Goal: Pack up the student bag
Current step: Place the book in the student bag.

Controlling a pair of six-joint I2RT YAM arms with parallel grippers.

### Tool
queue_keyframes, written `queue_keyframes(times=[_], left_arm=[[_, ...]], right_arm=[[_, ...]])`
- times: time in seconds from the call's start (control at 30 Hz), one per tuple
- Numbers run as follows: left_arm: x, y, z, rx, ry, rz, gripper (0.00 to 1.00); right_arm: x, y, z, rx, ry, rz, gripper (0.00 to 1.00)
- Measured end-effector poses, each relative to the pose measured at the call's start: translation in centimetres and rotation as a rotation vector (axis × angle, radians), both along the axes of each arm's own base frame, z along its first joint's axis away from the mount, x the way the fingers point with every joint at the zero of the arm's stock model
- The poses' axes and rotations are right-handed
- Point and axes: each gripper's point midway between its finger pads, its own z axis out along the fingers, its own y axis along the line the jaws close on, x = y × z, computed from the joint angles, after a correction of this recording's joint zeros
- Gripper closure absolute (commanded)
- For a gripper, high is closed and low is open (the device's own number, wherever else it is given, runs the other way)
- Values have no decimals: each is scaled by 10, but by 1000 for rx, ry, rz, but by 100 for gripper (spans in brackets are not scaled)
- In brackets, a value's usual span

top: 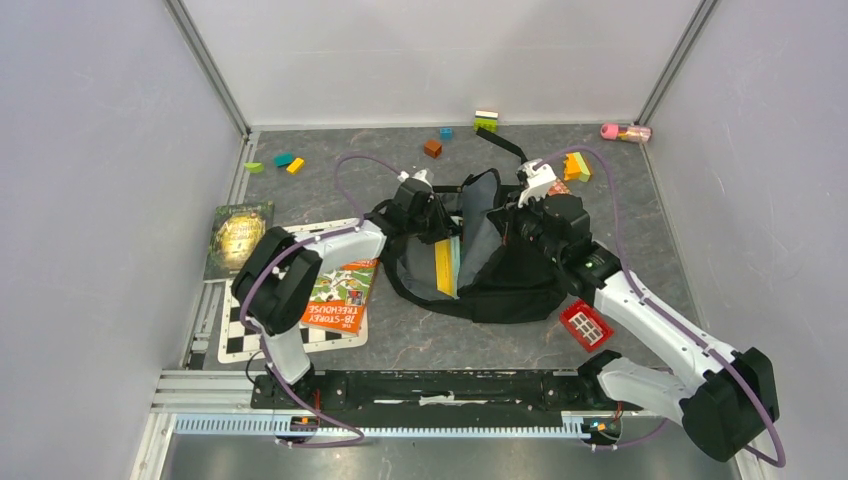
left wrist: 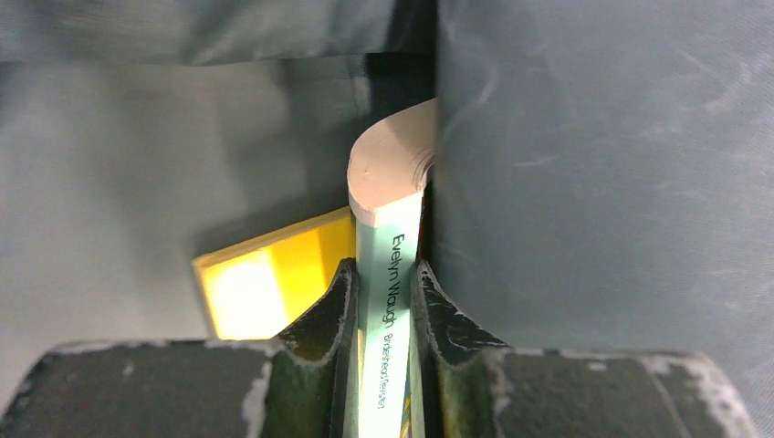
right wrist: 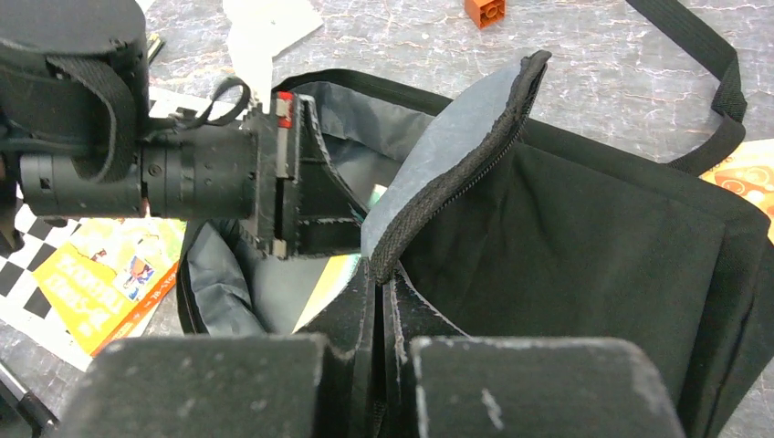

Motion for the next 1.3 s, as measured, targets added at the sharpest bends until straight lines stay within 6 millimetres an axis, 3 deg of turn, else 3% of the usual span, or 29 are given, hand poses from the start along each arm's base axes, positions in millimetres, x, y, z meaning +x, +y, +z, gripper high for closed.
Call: queue_keyframes(times=[0.13,0.17,0.23,0.4,0.53,0.63,0.7,0.87,0.97,1.07,1.17,1.3], left_arm=[[-3,-20,2,-28,-26,17,98],[-3,-22,2,-28,-30,19,94],[-3,-24,2,-28,-41,23,78],[1,-19,-1,12,-66,43,28],[4,-4,-6,102,-101,61,4],[4,14,8,174,-160,76,0],[3,30,29,216,-222,89,0],[-3,77,88,328,-374,155,0],[-10,120,102,445,-388,257,0],[-15,171,93,553,-328,354,0],[-22,241,62,633,-196,484,0],[-42,314,36,689,-52,640,0]], right_arm=[[2,4,1,4,-11,0,100],[3,4,2,6,-15,-3,100],[4,3,4,7,-23,-11,100],[6,-1,5,3,-28,-32,100],[6,-3,7,1,-36,-39,100],[5,-5,9,-4,-43,-43,100],[4,-6,10,-5,-46,-47,100],[3,-7,10,-12,-51,-48,100],[2,-9,6,-16,-48,-54,100],[0,-11,2,-18,-46,-55,100],[-1,-11,0,-21,-44,-55,100],[-2,-13,2,-27,-54,-53,100]])
